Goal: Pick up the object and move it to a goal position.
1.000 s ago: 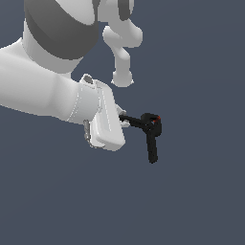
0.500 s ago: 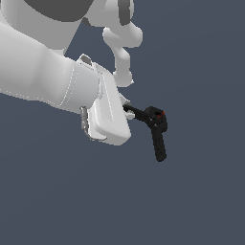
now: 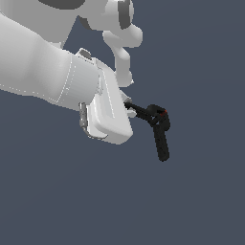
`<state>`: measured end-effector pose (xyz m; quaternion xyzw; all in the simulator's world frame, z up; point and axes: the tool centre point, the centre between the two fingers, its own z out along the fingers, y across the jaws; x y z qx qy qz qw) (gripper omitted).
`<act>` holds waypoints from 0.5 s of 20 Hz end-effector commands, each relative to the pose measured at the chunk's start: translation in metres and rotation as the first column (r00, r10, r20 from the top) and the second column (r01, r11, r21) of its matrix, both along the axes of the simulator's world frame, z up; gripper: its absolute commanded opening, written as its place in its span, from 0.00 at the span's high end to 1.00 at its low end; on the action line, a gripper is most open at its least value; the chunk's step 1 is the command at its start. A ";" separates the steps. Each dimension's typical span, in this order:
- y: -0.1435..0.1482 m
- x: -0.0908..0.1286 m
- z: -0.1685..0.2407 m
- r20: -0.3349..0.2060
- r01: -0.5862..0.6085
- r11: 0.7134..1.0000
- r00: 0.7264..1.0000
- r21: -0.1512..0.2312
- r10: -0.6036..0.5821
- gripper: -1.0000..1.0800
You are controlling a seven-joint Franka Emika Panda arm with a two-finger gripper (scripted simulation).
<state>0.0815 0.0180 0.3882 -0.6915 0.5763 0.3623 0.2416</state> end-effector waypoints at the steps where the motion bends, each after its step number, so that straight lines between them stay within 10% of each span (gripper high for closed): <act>1: 0.000 0.000 0.002 0.003 0.000 1.000 1.000 0.001 0.000 1.00; 10: 0.005 0.000 0.016 0.000 0.000 1.000 1.000 0.000 0.000 1.00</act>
